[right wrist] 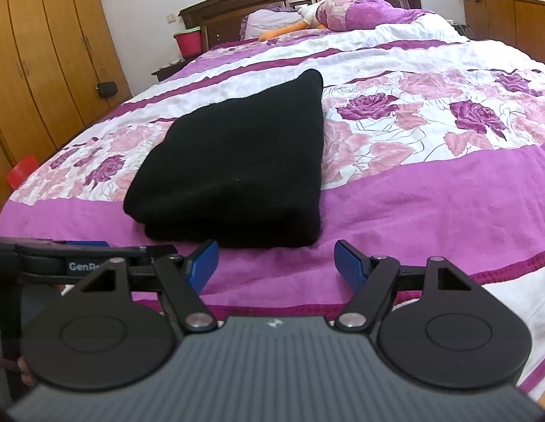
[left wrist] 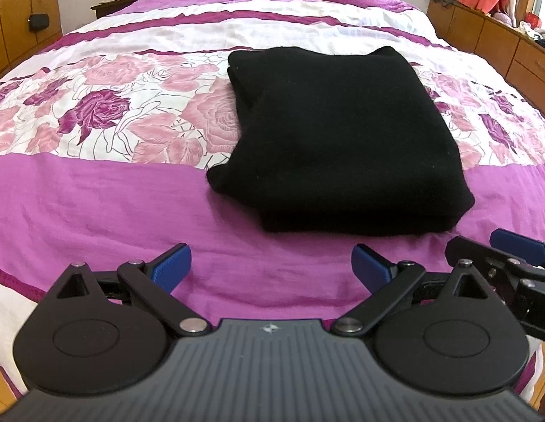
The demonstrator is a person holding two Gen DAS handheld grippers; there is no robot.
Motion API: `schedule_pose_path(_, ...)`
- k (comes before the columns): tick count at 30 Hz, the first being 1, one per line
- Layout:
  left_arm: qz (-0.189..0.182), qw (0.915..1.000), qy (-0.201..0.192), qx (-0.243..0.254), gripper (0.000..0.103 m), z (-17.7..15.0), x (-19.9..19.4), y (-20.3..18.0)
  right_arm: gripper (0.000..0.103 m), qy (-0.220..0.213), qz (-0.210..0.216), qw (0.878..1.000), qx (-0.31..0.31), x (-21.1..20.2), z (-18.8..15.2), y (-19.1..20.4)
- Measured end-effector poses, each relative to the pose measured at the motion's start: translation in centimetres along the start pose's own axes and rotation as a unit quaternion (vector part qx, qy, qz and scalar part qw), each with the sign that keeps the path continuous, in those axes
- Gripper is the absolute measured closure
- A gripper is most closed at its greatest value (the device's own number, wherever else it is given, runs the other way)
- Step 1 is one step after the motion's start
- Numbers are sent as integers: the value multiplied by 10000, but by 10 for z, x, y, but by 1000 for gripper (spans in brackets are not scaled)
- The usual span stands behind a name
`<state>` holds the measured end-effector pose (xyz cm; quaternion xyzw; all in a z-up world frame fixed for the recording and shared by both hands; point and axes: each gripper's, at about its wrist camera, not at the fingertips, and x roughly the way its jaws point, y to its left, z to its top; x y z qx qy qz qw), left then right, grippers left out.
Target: Fold small clothes
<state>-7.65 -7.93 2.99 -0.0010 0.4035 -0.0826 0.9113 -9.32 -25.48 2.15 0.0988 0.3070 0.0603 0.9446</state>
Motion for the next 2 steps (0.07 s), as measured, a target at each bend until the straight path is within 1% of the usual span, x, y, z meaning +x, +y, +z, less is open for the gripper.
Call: schedule_pose_path(2, -32, 10000, 6, -1, 4, 0, -1, 0, 29, -11, 9, 10000, -11, -1, 0, 0)
